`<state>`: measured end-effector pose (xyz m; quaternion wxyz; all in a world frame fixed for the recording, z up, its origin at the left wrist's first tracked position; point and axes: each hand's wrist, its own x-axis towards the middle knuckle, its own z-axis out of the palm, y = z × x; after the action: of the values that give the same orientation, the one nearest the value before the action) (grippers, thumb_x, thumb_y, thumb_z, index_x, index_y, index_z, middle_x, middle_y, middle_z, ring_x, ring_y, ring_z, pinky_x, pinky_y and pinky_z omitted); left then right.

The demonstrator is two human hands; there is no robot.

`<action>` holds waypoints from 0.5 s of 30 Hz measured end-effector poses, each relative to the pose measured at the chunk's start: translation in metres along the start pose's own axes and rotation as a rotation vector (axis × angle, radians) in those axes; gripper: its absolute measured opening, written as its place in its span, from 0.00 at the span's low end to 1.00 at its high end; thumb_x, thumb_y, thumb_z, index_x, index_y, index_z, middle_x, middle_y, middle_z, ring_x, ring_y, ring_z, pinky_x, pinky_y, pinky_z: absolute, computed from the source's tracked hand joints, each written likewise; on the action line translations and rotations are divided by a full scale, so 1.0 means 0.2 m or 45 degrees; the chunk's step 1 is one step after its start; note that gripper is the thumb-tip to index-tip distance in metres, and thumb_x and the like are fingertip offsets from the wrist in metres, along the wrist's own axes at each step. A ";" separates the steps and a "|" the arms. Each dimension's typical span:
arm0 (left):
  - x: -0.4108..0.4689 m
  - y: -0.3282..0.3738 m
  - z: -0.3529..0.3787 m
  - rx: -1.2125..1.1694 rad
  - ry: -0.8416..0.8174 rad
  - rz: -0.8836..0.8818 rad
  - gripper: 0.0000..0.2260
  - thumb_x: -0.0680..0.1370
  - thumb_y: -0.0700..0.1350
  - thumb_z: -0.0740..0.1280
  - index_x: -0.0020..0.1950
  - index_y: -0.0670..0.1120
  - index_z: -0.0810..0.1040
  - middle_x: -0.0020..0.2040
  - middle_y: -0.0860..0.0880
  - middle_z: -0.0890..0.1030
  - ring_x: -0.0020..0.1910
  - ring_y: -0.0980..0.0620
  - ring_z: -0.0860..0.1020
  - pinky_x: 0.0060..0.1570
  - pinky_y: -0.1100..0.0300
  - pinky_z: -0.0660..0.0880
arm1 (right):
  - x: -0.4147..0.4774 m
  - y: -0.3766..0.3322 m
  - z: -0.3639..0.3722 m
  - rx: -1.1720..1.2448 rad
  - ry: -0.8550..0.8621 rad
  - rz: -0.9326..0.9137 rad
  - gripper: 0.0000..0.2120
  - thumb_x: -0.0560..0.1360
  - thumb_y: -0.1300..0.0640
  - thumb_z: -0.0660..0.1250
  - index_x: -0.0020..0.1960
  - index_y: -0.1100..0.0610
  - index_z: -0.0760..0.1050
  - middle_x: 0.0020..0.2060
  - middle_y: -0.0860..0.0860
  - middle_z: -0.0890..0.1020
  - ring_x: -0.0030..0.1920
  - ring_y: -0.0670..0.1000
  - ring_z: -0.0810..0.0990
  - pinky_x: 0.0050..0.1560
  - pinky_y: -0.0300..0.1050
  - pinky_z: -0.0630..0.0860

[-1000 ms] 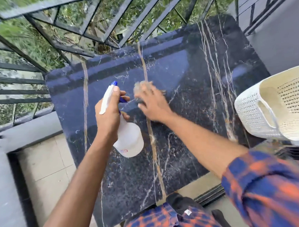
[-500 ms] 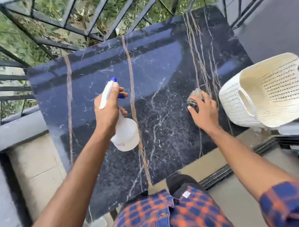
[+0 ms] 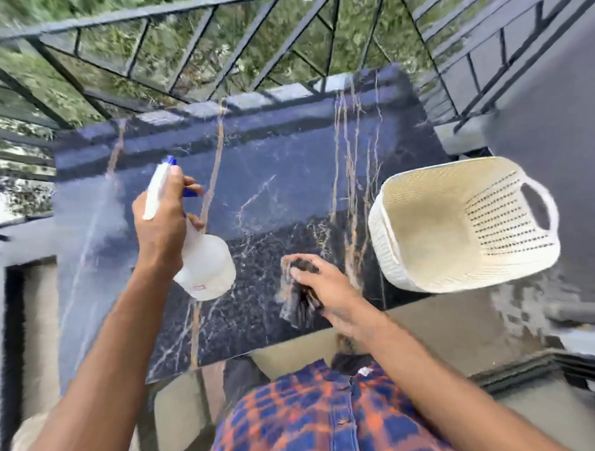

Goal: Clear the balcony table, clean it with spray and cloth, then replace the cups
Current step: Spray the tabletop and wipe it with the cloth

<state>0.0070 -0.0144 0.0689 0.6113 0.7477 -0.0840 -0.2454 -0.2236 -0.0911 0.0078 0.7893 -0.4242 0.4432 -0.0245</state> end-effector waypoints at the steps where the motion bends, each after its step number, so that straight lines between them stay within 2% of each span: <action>1: -0.04 0.03 0.04 -0.025 0.037 0.023 0.15 0.77 0.62 0.64 0.41 0.53 0.81 0.45 0.49 0.85 0.22 0.48 0.72 0.27 0.60 0.72 | -0.04 -0.07 -0.02 0.095 -0.052 -0.007 0.10 0.81 0.65 0.65 0.59 0.55 0.80 0.48 0.53 0.83 0.44 0.48 0.81 0.51 0.45 0.77; 3: -0.12 0.10 0.11 -0.074 0.100 0.067 0.14 0.79 0.60 0.62 0.43 0.52 0.78 0.44 0.50 0.84 0.22 0.49 0.72 0.27 0.62 0.71 | -0.14 -0.21 -0.09 0.165 -0.131 -0.038 0.09 0.81 0.63 0.66 0.58 0.53 0.80 0.48 0.54 0.83 0.45 0.52 0.81 0.48 0.47 0.78; 6: -0.23 0.24 0.24 -0.167 0.179 0.139 0.13 0.81 0.57 0.61 0.43 0.52 0.77 0.43 0.51 0.83 0.25 0.52 0.73 0.27 0.61 0.71 | -0.33 -0.42 -0.25 0.203 -0.211 -0.107 0.08 0.81 0.60 0.67 0.60 0.56 0.78 0.47 0.55 0.82 0.42 0.51 0.81 0.38 0.42 0.80; 8: -0.30 0.35 0.34 -0.225 0.202 0.164 0.12 0.80 0.58 0.62 0.43 0.52 0.78 0.43 0.51 0.83 0.26 0.51 0.74 0.28 0.60 0.72 | -0.43 -0.55 -0.38 0.183 -0.238 -0.229 0.12 0.77 0.56 0.70 0.60 0.57 0.78 0.46 0.56 0.81 0.43 0.53 0.80 0.41 0.46 0.79; 10: -0.37 0.44 0.47 -0.283 0.183 0.196 0.11 0.77 0.58 0.65 0.43 0.53 0.80 0.41 0.52 0.83 0.30 0.52 0.76 0.29 0.60 0.73 | -0.49 -0.64 -0.56 0.083 -0.130 -0.361 0.14 0.74 0.53 0.71 0.58 0.55 0.80 0.48 0.58 0.81 0.46 0.57 0.80 0.46 0.51 0.78; 12: -0.42 0.51 0.61 -0.315 0.117 0.253 0.07 0.78 0.54 0.67 0.44 0.53 0.79 0.41 0.53 0.83 0.30 0.54 0.77 0.29 0.60 0.73 | -0.51 -0.70 -0.75 -0.023 0.028 -0.438 0.11 0.74 0.52 0.72 0.55 0.52 0.81 0.48 0.60 0.82 0.48 0.61 0.81 0.48 0.56 0.78; 14: -0.48 0.55 0.79 -0.263 0.006 0.297 0.06 0.76 0.53 0.70 0.48 0.53 0.76 0.46 0.49 0.83 0.26 0.54 0.76 0.27 0.61 0.73 | -0.50 -0.72 -0.93 -0.144 0.186 -0.476 0.03 0.78 0.55 0.71 0.52 0.50 0.80 0.44 0.57 0.83 0.45 0.60 0.82 0.45 0.58 0.81; 15: -0.51 0.56 0.87 -0.236 -0.046 0.321 0.08 0.75 0.53 0.71 0.48 0.51 0.75 0.48 0.46 0.82 0.26 0.53 0.76 0.27 0.61 0.73 | -0.48 -0.73 -1.00 -0.287 0.288 -0.503 0.02 0.79 0.55 0.70 0.51 0.50 0.80 0.42 0.54 0.83 0.43 0.57 0.83 0.47 0.55 0.81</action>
<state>-0.1440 -0.1496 0.1794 0.7018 0.6673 -0.1651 -0.1869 -0.3768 -0.2747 0.1231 0.6624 -0.5824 0.4370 -0.1762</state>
